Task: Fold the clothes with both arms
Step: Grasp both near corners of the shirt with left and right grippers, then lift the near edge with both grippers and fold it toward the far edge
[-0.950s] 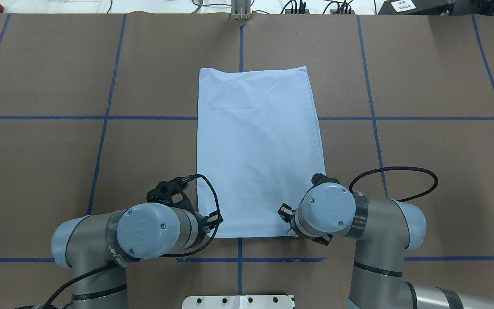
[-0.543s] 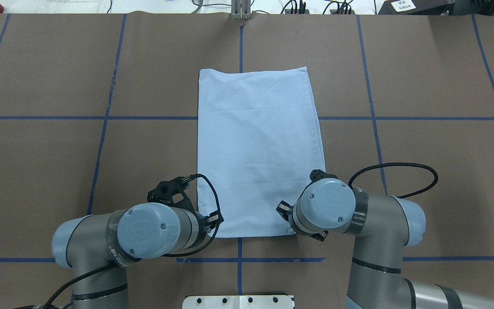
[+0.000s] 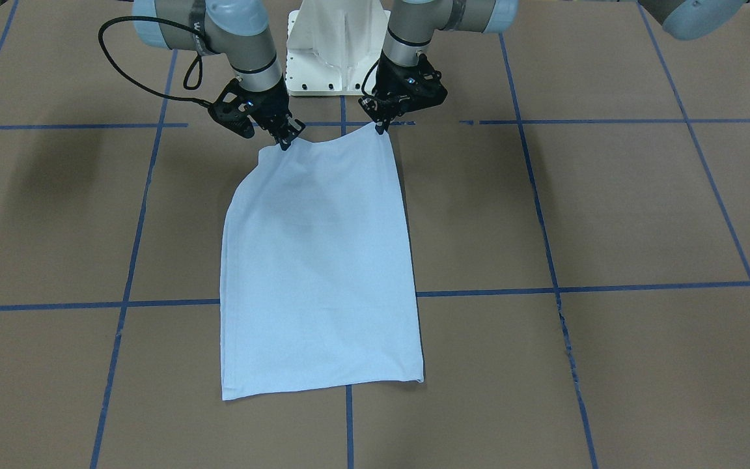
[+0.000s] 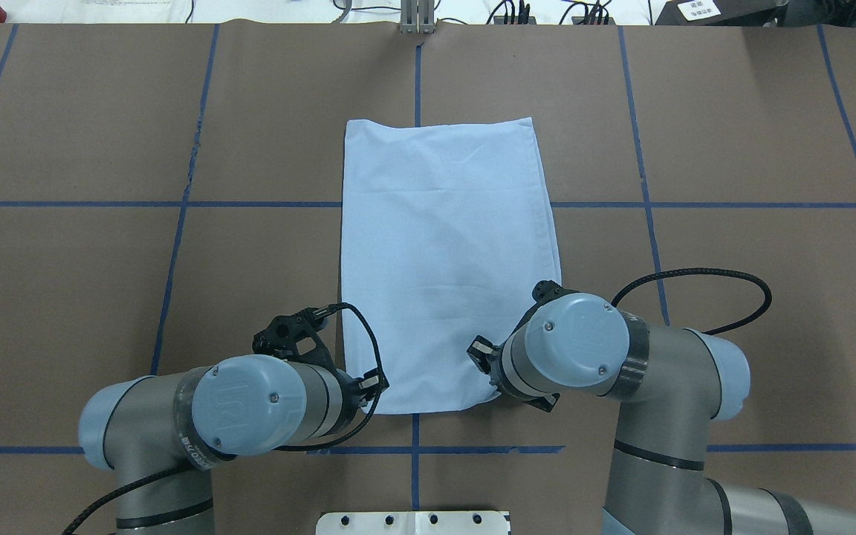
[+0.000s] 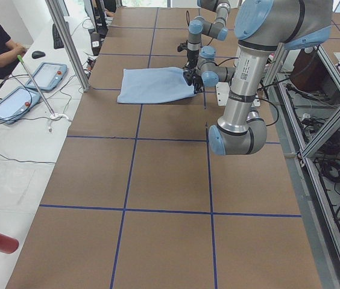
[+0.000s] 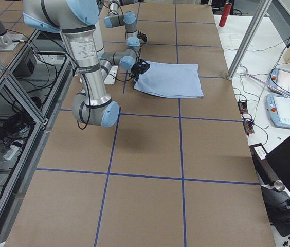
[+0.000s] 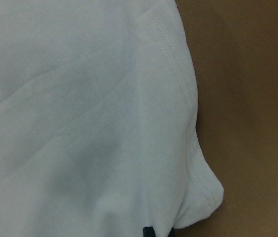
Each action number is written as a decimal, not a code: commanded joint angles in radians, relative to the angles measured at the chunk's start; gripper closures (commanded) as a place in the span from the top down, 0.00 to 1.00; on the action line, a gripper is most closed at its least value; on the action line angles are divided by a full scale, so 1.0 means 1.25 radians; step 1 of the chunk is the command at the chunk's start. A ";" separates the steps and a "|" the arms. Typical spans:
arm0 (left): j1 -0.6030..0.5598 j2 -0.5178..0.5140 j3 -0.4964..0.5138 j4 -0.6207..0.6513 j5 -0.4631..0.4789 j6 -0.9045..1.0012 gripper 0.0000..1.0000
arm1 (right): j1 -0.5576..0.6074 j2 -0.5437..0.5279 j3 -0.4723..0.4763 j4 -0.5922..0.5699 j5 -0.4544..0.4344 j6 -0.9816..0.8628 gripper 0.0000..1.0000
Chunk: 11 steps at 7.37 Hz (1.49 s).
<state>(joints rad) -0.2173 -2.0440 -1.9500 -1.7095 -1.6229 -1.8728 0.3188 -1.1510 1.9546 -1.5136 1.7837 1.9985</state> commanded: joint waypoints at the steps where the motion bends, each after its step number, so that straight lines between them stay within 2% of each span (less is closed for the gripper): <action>1: 0.050 0.055 -0.113 0.027 0.004 -0.003 0.00 | -0.018 -0.032 0.115 0.001 0.051 0.001 0.00; 3: 0.110 0.086 -0.280 0.170 0.002 -0.011 0.00 | -0.055 -0.058 0.184 0.000 0.102 0.001 0.00; 4: 0.115 0.080 -0.293 0.182 -0.001 -0.011 0.00 | -0.056 -0.058 0.180 0.000 0.130 0.001 0.00; 6: 0.108 0.050 -0.247 0.177 0.002 -0.001 0.00 | -0.011 -0.049 0.130 0.001 0.122 -0.030 0.00; 8: -0.028 0.025 -0.182 0.148 -0.004 0.043 0.00 | 0.083 -0.028 0.087 0.001 0.124 -0.113 0.00; 9: -0.093 -0.002 -0.117 0.122 -0.004 0.049 0.00 | 0.121 0.016 0.035 0.001 0.128 -0.130 0.00; 10: -0.120 -0.020 -0.046 0.079 -0.004 0.056 0.00 | 0.150 0.059 -0.024 0.003 0.128 -0.130 0.00; 11: -0.138 -0.020 -0.009 0.037 -0.004 0.056 0.00 | 0.172 0.096 -0.083 0.005 0.128 -0.137 0.00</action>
<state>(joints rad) -0.3476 -2.0566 -2.0368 -1.6015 -1.6274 -1.8081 0.4910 -1.0922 1.9416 -1.5101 1.9428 1.8396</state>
